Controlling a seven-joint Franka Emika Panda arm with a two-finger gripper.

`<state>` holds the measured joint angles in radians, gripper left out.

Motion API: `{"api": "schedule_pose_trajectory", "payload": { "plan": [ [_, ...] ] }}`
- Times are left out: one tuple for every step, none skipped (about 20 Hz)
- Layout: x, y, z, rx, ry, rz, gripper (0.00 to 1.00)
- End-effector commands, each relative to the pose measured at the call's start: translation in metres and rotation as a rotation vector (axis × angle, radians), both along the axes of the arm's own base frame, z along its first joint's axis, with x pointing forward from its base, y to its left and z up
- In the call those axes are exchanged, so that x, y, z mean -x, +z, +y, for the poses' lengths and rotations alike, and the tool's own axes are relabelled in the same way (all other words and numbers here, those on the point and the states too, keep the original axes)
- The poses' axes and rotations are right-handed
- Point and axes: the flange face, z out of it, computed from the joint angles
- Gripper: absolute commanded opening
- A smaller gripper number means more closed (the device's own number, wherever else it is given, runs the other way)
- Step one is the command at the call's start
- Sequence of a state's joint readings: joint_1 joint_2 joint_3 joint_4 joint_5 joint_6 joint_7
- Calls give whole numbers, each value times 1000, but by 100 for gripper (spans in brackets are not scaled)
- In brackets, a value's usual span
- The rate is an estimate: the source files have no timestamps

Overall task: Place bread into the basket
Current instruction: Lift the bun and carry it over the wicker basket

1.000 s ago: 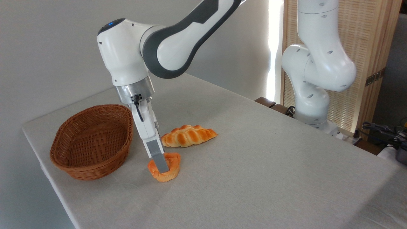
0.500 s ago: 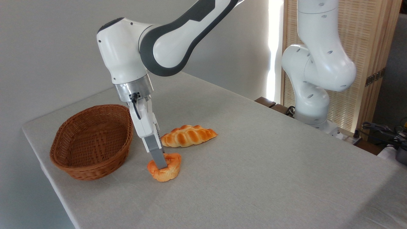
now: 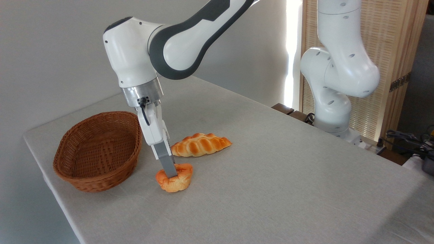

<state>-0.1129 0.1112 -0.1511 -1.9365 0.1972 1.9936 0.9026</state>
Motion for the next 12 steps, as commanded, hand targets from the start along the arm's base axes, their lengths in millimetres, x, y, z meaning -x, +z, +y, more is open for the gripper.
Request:
{"api": "schedule_pose_trajectory", "payload": {
  "plan": [
    [-4,19,1,-1,-20,-42,9],
    [-5,29,2,1,-16,-57,9],
    [-7,37,2,2,-14,-65,9],
    [-10,46,4,3,-7,-70,9],
    [-12,55,4,7,-1,-77,9],
    [-15,66,5,13,6,-93,9],
    [-18,77,5,20,8,-114,10],
    [-21,86,3,26,8,-131,10],
    [-22,97,-5,36,-4,-156,10],
    [-23,106,-18,47,-23,-179,10],
    [-24,112,-26,57,-21,-190,11],
    [-22,118,-36,82,-8,-196,12]
  ]
}}
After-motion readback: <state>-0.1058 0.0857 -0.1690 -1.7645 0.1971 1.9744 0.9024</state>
